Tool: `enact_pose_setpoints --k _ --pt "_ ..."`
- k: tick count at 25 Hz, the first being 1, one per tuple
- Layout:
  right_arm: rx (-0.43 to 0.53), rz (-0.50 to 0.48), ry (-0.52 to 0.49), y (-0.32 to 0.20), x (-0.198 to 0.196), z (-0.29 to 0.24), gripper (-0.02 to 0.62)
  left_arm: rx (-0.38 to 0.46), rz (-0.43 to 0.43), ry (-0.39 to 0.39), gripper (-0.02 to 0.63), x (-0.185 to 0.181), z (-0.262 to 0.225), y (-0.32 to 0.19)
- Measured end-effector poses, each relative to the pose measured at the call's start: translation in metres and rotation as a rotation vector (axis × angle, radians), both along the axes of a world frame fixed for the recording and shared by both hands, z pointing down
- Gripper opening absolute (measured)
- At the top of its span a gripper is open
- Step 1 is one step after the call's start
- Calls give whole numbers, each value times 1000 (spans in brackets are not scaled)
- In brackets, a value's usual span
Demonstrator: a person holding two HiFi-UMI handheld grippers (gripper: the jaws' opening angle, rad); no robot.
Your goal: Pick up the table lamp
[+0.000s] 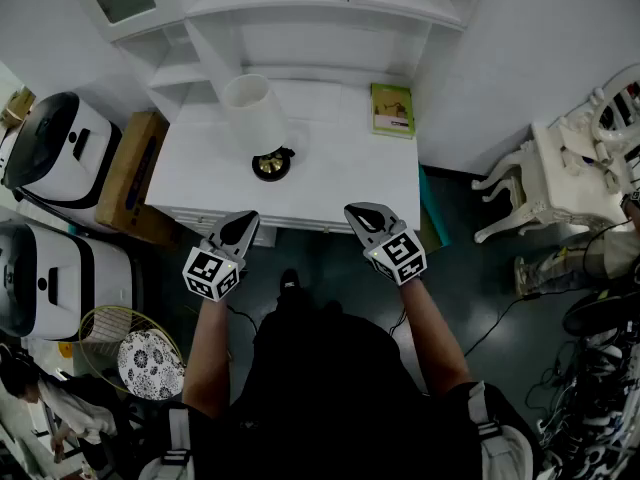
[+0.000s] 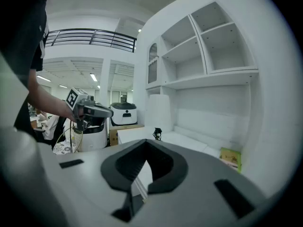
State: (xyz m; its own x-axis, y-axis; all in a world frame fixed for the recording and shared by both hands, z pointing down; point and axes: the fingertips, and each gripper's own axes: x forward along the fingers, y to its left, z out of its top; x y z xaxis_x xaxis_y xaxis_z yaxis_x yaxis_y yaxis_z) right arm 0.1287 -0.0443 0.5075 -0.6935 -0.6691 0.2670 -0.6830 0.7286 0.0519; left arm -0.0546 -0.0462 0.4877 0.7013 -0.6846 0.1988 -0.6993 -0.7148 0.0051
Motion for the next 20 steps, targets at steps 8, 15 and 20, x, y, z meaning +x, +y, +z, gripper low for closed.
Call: enact_pose_setpoints --k 8,15,20 --pt "-5 6 3 -2 2 3 6 -4 -2 -2 11 2 1 -3" --pt "-19 14 2 -8 3 8 8 -9 -2 6 11 1 3 -11" --pt "-16 19 7 -17 1 8 8 -18 -1 12 11 -1 3 -20"
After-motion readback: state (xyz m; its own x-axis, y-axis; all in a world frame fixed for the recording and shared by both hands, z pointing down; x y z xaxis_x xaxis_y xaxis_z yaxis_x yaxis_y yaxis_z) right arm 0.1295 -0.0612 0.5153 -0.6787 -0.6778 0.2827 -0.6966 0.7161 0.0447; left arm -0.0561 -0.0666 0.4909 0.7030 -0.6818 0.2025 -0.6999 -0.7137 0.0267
